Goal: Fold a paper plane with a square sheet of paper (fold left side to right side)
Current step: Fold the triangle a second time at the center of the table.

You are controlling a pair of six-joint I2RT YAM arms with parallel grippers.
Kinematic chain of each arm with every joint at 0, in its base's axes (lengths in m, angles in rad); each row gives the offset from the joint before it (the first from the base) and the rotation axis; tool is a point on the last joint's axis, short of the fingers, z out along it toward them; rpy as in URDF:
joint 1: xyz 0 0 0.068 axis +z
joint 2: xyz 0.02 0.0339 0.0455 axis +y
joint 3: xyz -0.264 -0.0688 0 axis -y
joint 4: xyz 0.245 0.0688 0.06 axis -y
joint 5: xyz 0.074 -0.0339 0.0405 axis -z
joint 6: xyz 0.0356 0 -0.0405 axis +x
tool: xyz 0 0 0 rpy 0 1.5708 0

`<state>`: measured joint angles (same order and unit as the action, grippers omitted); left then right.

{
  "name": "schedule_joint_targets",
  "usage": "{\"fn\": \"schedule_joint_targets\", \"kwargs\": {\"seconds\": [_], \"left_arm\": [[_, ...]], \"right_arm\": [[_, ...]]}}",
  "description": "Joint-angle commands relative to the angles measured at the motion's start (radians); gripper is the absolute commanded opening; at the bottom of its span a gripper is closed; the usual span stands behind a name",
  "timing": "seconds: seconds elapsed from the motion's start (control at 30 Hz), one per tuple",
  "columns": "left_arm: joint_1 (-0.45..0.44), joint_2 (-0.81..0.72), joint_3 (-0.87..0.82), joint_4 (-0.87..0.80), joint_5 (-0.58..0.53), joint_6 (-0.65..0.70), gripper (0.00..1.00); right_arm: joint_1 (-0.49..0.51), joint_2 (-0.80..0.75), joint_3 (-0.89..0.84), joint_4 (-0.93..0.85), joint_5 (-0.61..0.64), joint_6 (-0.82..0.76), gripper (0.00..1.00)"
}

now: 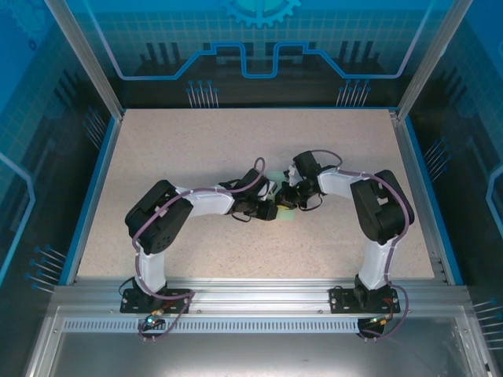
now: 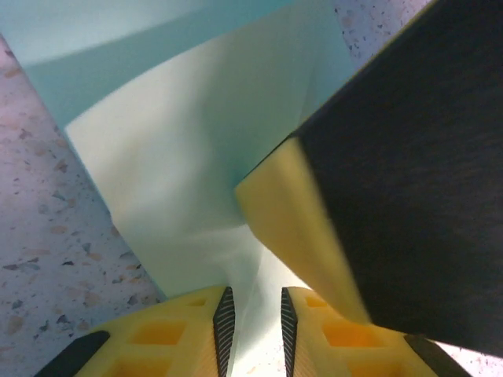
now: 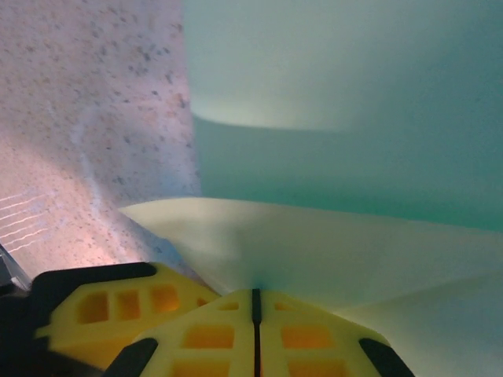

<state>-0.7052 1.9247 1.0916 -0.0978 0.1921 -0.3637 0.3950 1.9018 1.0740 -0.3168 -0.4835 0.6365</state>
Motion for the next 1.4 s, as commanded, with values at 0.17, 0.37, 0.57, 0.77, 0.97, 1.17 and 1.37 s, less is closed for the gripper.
{"fn": "schedule_joint_targets", "kwargs": {"seconds": [0.17,0.37,0.57,0.77,0.97,1.17,1.37], "left_arm": [[-0.02,0.071,-0.013,-0.117,-0.057,0.01,0.27],[-0.019,0.077,-0.023,-0.119,-0.065,0.013,0.26],[-0.019,0.083,-0.037,-0.107,-0.064,0.008,0.25],[-0.02,0.082,-0.04,-0.101,-0.059,0.011,0.25],[-0.019,0.082,-0.041,-0.1,-0.06,0.012,0.25],[-0.019,0.077,-0.042,-0.097,-0.057,0.01,0.25],[-0.019,0.061,-0.035,-0.099,-0.051,0.012,0.25]], "right_arm": [[0.013,0.065,0.033,-0.059,0.044,-0.012,0.08],[-0.02,0.072,0.058,-0.105,0.116,-0.056,0.08],[-0.068,0.085,0.1,-0.14,0.14,-0.089,0.09],[-0.12,0.11,0.146,-0.18,0.161,-0.116,0.09],[-0.152,0.116,0.169,-0.192,0.157,-0.135,0.1],[-0.177,0.144,0.2,-0.209,0.161,-0.149,0.09],[-0.183,0.157,0.211,-0.221,0.162,-0.158,0.1]]}}
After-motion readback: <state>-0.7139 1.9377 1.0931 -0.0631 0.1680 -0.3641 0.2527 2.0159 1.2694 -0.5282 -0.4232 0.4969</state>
